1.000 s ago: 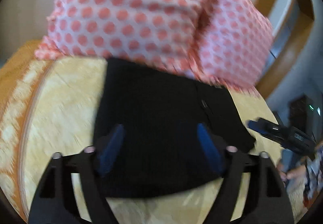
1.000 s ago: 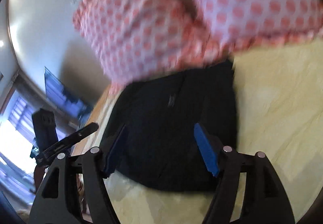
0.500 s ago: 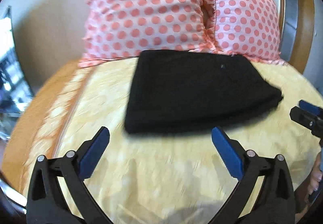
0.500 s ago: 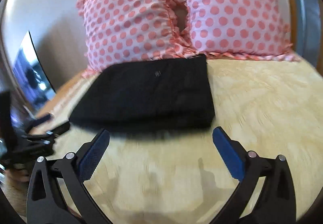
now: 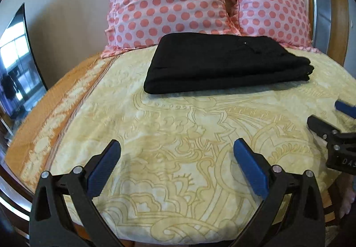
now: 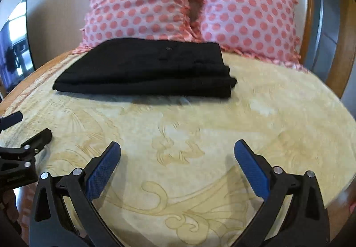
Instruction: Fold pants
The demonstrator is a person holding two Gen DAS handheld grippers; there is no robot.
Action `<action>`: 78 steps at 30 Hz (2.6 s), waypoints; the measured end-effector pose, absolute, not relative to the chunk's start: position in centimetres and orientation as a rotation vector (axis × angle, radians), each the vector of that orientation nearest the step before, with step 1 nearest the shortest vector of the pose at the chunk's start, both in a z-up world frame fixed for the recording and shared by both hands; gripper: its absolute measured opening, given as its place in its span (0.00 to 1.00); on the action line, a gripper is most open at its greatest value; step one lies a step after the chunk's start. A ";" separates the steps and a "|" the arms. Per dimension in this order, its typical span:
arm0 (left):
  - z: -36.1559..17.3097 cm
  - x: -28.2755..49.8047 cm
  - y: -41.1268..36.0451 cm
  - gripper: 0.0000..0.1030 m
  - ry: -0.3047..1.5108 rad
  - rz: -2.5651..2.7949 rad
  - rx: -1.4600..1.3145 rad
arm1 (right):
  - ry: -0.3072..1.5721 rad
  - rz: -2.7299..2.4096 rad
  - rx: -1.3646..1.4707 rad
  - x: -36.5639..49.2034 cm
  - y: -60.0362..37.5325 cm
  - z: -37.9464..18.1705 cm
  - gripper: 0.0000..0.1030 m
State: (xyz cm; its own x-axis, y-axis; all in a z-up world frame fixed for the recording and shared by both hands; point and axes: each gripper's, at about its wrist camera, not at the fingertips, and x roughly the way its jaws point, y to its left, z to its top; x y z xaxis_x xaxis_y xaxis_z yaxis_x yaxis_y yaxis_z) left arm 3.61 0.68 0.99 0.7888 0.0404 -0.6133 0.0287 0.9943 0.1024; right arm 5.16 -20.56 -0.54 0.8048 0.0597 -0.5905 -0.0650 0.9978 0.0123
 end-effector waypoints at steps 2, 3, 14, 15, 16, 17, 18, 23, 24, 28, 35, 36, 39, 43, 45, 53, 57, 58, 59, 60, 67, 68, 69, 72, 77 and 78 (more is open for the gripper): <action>0.7 3.5 1.5 0.98 0.668 -0.010 0.055 | 0.612 0.077 0.032 4.9 -21.0 -0.8 0.99; 0.6 3.5 1.8 0.98 0.670 -0.019 0.027 | 0.610 0.070 0.010 4.7 -20.7 -0.9 0.99; 0.3 2.8 1.6 0.98 0.616 0.011 0.018 | 0.582 0.086 0.003 4.4 -20.6 -1.0 0.99; 0.3 2.8 1.6 0.98 0.616 0.011 0.018 | 0.581 0.085 0.004 4.4 -20.5 -1.1 0.99; 0.3 2.8 1.7 0.98 0.616 0.010 0.019 | 0.580 0.085 0.004 4.4 -20.5 -1.0 0.99; 0.3 2.8 1.7 0.98 0.615 0.009 0.019 | 0.579 0.084 0.004 4.4 -20.5 -1.0 0.99; 0.3 2.8 1.7 0.98 0.616 0.009 0.019 | 0.579 0.086 0.004 4.4 -20.6 -1.0 0.99; 0.3 2.9 1.7 0.98 0.617 0.009 0.020 | 0.579 0.086 0.004 4.4 -20.6 -1.1 0.99; 0.3 2.9 1.7 0.98 0.616 0.009 0.019 | 0.579 0.086 0.003 4.4 -20.6 -1.1 0.99; 0.3 2.9 1.7 0.98 0.617 0.009 0.019 | 0.580 0.086 0.004 4.4 -20.6 -1.1 0.99; 0.4 2.9 1.7 0.98 0.617 0.009 0.019 | 0.579 0.086 0.004 4.4 -20.6 -1.1 0.99; 0.4 2.9 1.7 0.98 0.617 0.009 0.020 | 0.579 0.087 0.003 4.4 -20.6 -1.1 0.99; 0.4 2.9 1.7 0.98 0.618 0.010 0.019 | 0.580 0.086 0.003 4.4 -20.6 -1.1 0.99; 0.4 2.9 1.7 0.98 0.617 0.010 0.019 | 0.579 0.088 0.003 4.4 -20.7 -1.1 0.99; 0.4 2.9 1.7 0.98 0.618 0.010 0.019 | 0.579 0.088 0.003 4.4 -20.7 -1.1 0.99; 0.3 2.9 1.7 0.98 0.617 0.009 0.019 | 0.579 0.089 0.002 4.4 -20.7 -1.1 0.99; 0.3 2.9 1.7 0.98 0.618 0.009 0.019 | 0.579 0.089 0.002 4.4 -20.7 -1.1 0.99; 0.3 2.9 1.8 0.98 0.618 0.009 0.019 | 0.579 0.089 0.002 4.4 -20.7 -1.1 0.99; 0.4 2.9 1.7 0.98 0.618 0.009 0.020 | 0.579 0.089 0.002 4.4 -20.7 -1.1 0.99; 0.4 2.9 1.7 0.98 0.618 0.008 0.020 | 0.579 0.089 0.002 4.4 -20.7 -1.1 0.99; 0.3 2.9 1.7 0.98 0.621 0.008 0.020 | 0.579 0.089 0.002 4.4 -20.7 -1.1 0.99; 0.3 2.9 1.7 0.98 0.621 0.008 0.020 | 0.579 0.089 0.002 4.4 -20.7 -1.1 0.99; 0.4 2.9 1.7 0.98 0.620 0.008 0.019 | 0.579 0.089 0.002 4.4 -20.7 -1.1 0.99; 0.2 2.9 1.7 0.98 0.617 0.001 0.020 | 0.578 0.089 0.002 4.4 -20.7 -1.1 0.99; 0.2 2.9 1.7 0.98 0.621 0.002 0.018 | 0.577 0.088 0.002 4.4 -20.7 -1.1 0.99; 0.2 2.9 1.7 0.98 0.620 0.002 0.018 | 0.577 0.090 0.002 4.4 -20.7 -1.1 0.99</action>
State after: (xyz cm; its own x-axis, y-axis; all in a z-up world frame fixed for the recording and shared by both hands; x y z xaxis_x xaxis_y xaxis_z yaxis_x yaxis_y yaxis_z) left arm 2.95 1.72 0.20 0.8137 0.0072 -0.5812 0.0038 0.9998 0.0176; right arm 4.38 -20.73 -1.12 0.8342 0.0850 -0.5449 -0.0840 0.9961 0.0269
